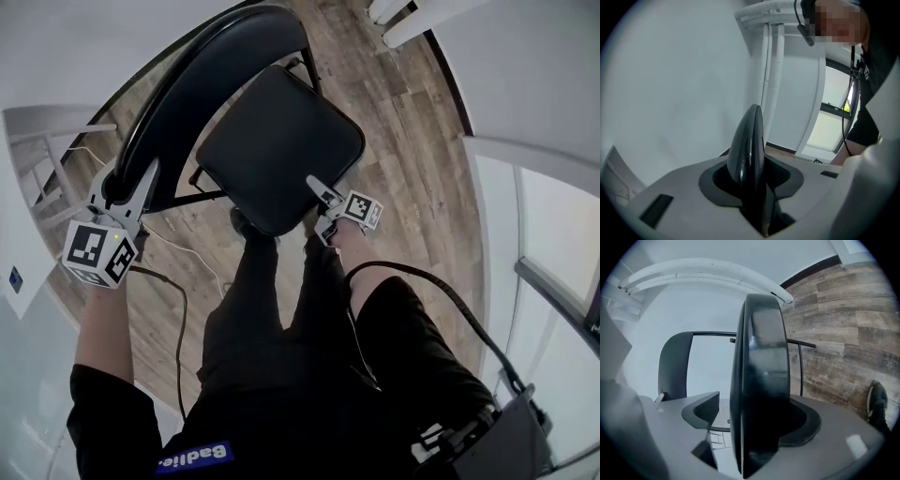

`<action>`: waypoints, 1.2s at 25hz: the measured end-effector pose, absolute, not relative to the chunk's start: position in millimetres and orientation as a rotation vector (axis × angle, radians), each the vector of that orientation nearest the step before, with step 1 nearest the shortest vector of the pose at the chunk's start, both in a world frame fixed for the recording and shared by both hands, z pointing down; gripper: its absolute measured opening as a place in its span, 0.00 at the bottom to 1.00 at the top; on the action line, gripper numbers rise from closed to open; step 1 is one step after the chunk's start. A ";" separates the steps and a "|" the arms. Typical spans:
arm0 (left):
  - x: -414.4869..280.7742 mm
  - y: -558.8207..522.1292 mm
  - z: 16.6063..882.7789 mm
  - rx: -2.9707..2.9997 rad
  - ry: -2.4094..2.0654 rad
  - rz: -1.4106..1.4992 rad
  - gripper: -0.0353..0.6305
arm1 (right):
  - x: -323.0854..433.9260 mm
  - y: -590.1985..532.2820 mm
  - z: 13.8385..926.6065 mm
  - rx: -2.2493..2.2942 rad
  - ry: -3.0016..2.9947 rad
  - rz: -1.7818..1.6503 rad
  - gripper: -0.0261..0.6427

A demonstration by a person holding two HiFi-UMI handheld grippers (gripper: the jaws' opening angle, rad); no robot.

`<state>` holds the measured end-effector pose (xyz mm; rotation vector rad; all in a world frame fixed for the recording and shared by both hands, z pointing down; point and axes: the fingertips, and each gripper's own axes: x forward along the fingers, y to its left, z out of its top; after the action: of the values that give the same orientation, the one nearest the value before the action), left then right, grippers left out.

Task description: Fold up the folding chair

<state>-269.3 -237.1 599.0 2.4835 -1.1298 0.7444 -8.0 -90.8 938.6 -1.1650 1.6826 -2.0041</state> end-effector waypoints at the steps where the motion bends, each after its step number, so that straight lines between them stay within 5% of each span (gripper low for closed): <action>1: -266.2 -232.2 595.2 2.490 -1.135 0.753 0.26 | -9.6 -91.3 931.7 -1.171 1.680 -2.005 0.60; 30: -196.3 -143.0 522.8 2.580 -1.014 0.943 0.15 | -94.1 -188.3 739.9 -1.145 1.706 -1.976 0.60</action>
<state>-196.3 -143.0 522.8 2.5804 -1.0141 0.9428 -94.1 -188.3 739.9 -1.1445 1.7061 -1.9764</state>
